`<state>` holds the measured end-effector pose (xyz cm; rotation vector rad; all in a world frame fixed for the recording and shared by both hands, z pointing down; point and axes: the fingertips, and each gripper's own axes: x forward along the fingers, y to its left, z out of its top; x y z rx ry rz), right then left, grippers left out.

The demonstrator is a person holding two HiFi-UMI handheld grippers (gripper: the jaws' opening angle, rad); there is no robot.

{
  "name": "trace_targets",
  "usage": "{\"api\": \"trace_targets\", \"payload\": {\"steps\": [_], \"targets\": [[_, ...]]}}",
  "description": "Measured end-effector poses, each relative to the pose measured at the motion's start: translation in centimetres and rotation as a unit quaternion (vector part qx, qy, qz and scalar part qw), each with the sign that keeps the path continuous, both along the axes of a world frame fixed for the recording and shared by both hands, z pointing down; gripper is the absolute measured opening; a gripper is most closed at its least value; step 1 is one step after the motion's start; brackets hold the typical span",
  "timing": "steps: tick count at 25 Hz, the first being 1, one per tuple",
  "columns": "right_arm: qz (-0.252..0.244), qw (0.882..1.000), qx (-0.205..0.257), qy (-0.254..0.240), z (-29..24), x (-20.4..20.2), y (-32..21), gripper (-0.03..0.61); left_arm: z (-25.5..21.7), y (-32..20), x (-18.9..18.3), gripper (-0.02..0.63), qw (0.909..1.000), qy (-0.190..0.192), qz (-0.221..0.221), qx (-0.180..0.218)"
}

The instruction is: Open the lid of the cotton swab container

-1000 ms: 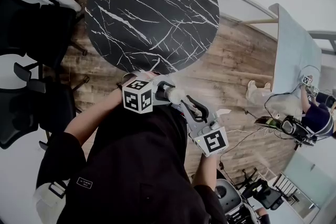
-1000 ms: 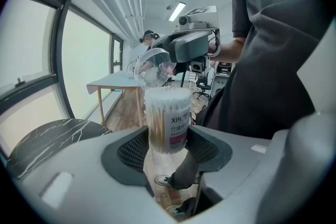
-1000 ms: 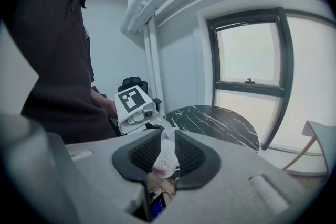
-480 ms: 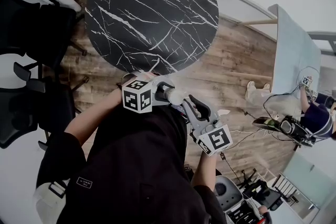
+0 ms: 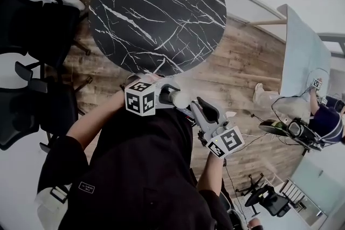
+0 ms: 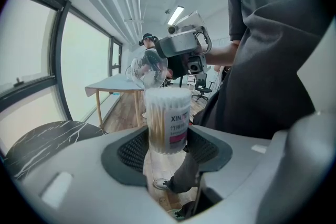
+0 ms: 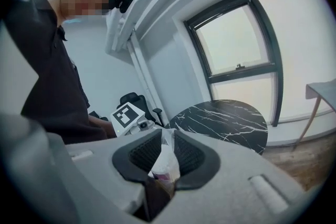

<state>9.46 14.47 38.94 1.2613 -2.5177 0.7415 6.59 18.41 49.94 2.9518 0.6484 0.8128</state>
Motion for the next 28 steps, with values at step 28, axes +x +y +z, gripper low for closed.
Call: {"api": "trace_targets", "payload": {"steps": [28], "targets": [[0.014, 0.993, -0.033, -0.114, -0.5, 2.1, -1.8, 0.069, -1.6, -0.4, -0.8, 0.235, 0.9991, 0.042, 0.0, 0.001]]}}
